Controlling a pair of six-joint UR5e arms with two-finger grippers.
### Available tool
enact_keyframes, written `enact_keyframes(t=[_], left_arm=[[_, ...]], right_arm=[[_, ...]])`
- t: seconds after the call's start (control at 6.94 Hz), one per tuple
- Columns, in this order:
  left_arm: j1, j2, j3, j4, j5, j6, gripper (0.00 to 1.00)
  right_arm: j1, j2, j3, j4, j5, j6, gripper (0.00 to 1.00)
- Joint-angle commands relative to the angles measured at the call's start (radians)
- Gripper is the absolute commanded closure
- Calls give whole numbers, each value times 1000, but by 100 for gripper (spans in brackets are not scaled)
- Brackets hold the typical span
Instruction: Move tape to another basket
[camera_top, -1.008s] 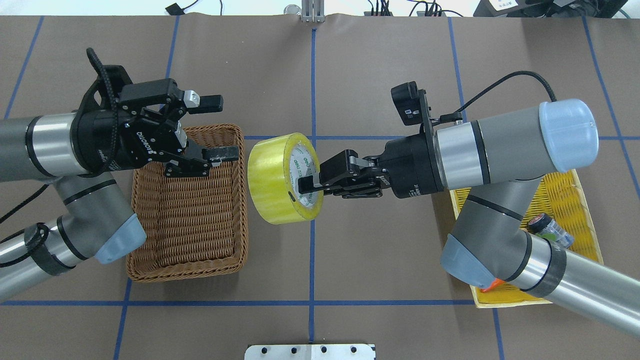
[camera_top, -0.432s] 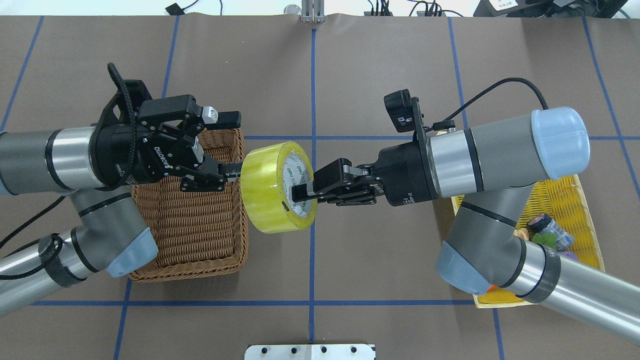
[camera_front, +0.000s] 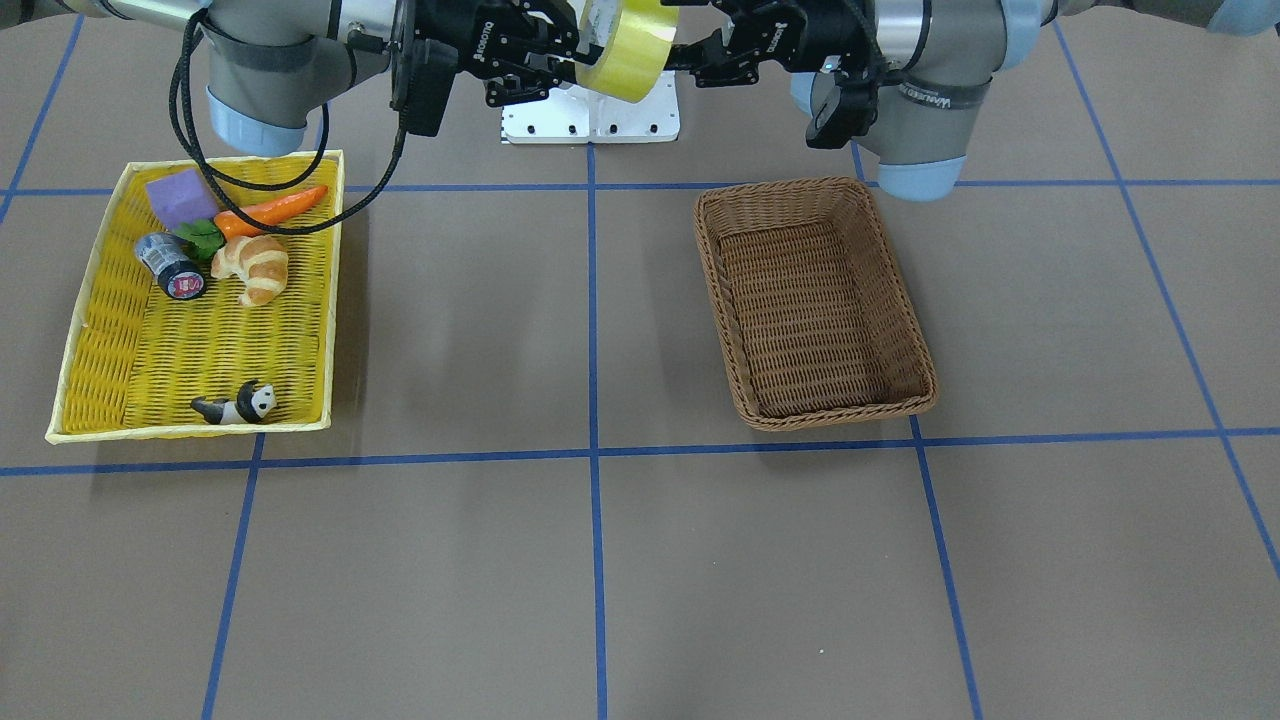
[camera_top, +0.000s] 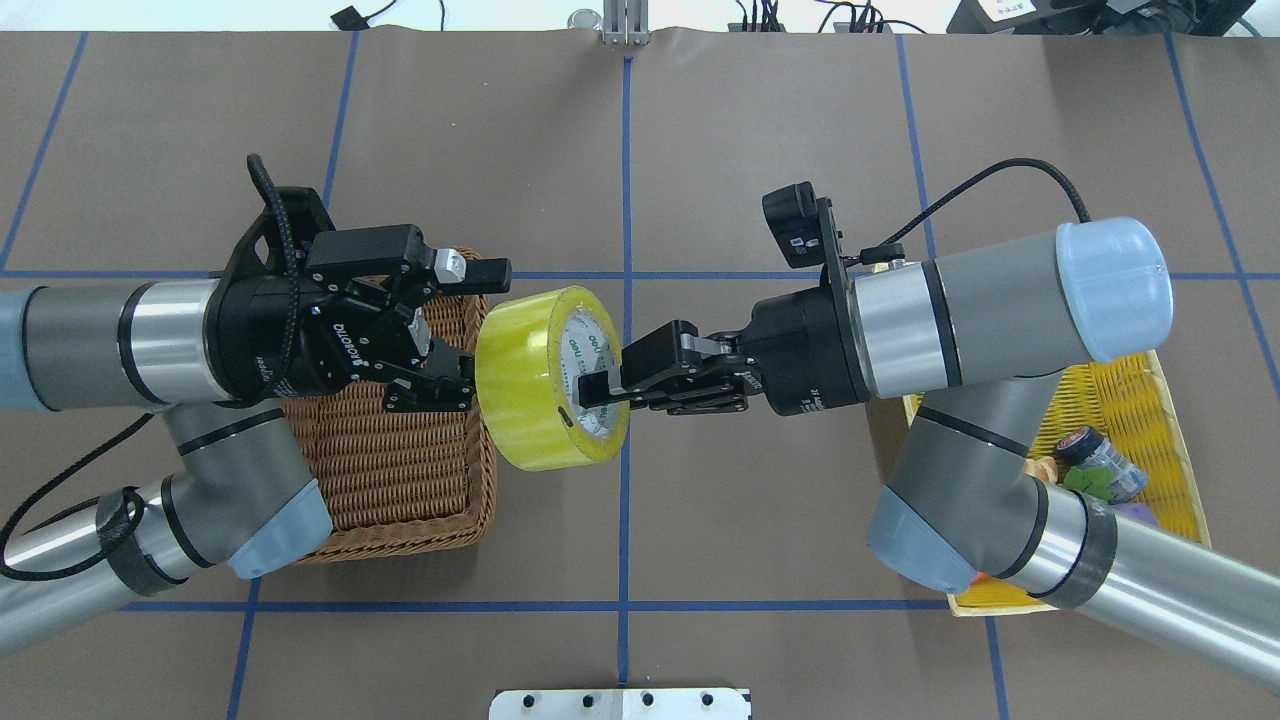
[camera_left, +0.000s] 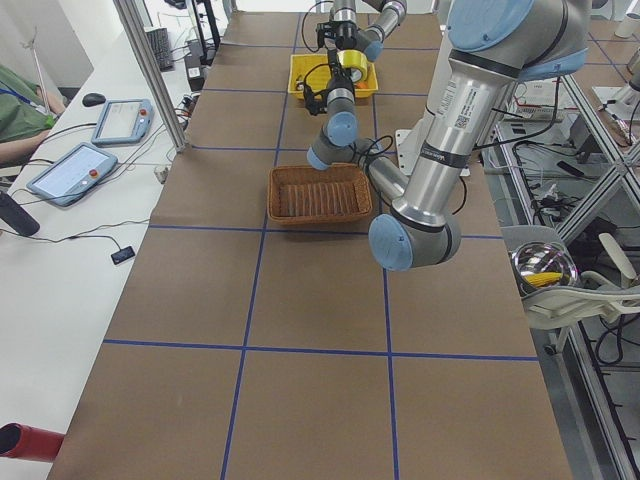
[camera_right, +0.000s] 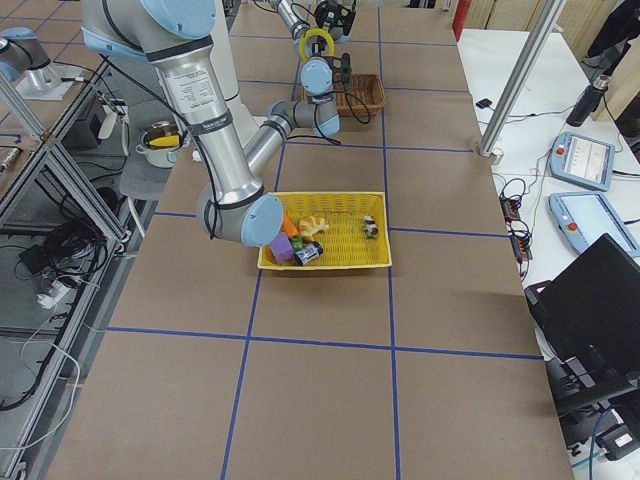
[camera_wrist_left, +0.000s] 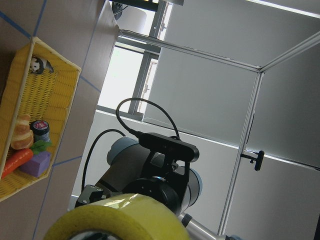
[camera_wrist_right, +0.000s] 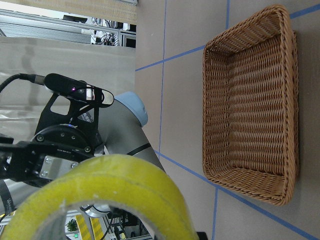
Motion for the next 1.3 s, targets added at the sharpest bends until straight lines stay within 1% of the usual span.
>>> enact_keyframes(t=[0.0, 0.14, 0.29, 0.43, 0.58, 0.86, 1.15], left_arm=[[8, 1, -3, -2, -3, -3, 26], [8, 2, -12, -3, -4, -3, 46], [8, 14, -35, -5, -6, -8, 68], [9, 28, -51, -9, -6, -9, 92], [8, 34, -54, -9, -9, -6, 100], [8, 36, -54, -6, -12, -5, 100], [6, 65, -66, -11, -15, -5, 100]], right_arm=[[0, 3, -2, 0, -1, -1, 100], [0, 2, -2, 0, -1, 1, 85], [0, 3, 0, 0, -15, 2, 1], [-11, 6, -2, 0, -43, 4, 0], [-11, 6, 0, 0, -43, 6, 0], [-10, 0, 8, 1, -41, 15, 0], [1, -23, 11, 24, -29, 7, 0]])
